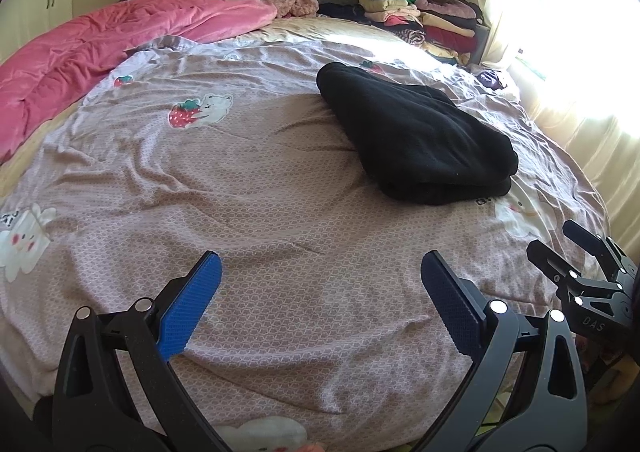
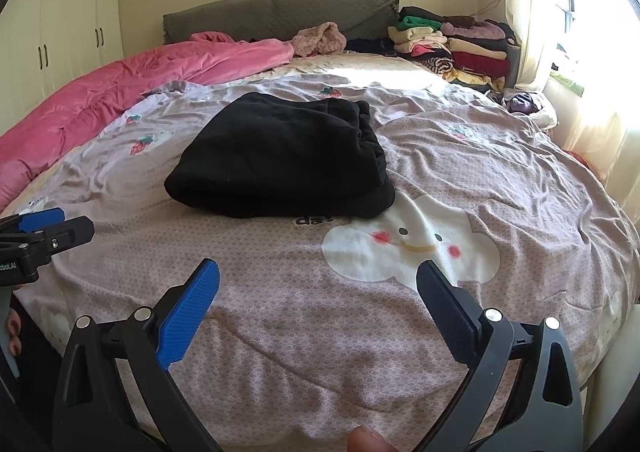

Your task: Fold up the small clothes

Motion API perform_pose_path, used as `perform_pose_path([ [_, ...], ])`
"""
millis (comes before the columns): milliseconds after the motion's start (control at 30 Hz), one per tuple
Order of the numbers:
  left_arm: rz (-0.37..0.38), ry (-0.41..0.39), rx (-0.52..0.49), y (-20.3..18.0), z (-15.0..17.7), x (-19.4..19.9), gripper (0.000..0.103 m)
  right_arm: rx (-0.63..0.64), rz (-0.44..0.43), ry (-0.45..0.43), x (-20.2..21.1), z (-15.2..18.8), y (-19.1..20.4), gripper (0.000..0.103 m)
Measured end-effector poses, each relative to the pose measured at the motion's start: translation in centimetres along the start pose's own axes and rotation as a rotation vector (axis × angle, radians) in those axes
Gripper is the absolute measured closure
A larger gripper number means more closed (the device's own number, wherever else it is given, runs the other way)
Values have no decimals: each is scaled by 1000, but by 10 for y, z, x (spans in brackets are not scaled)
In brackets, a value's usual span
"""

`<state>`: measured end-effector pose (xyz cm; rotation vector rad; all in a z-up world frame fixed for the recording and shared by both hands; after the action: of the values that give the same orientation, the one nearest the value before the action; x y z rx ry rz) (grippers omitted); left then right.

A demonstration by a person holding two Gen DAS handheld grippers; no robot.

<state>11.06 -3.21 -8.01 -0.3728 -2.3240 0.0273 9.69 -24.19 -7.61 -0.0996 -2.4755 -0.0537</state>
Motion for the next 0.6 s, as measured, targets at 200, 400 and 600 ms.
perform_pose_path([
  [200, -3, -3, 1, 1, 0, 1, 9, -1, 1, -1, 0, 0, 0, 5],
  [400, 2, -6, 3, 3, -2, 2, 9, 7, 6, -4, 1, 0, -1, 5],
  [600, 1, -8, 2, 4, -2, 3, 9, 3, 5, -5, 2, -1, -2, 5],
])
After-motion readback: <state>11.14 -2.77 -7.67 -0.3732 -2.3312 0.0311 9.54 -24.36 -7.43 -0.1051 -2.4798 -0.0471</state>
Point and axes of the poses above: each gripper's, at about its wrist camera, not at the fingertips, and x roughly against the way its jaws point, y to its left, z to its underside, the point moved 8 cm from there along -x, roughly the way its jaws point
